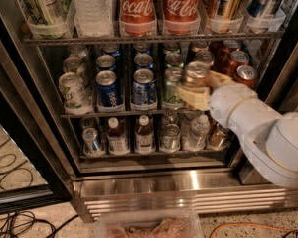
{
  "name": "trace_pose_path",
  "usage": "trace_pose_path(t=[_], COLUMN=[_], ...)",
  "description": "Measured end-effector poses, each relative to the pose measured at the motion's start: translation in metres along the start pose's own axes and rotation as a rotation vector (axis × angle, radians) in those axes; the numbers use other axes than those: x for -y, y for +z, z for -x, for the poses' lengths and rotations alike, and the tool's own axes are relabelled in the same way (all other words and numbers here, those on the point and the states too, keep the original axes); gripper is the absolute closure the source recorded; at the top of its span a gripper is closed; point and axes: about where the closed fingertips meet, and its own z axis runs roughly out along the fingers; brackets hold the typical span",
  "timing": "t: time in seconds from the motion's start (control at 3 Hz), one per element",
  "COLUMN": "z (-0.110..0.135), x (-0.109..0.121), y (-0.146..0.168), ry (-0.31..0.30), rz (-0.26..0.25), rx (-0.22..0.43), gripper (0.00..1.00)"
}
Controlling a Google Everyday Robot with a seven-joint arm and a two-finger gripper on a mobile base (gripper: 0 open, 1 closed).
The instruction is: Pick orange can from middle shelf of fridge
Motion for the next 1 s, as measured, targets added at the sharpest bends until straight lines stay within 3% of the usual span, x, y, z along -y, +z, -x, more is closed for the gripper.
trace_pose_path(t=[0.33, 0.67, 1.0], z=[0.021, 0.044, 0.041], x=[-0.080, -0.104, -0.106], y=[0.014, 0.014, -0.010], ry=[0.114, 0.118, 0.143], rz=[0.216, 0.290, 0.299], rx=[-0.053, -0.062, -0.055], gripper=[1.00, 1.00, 1.00])
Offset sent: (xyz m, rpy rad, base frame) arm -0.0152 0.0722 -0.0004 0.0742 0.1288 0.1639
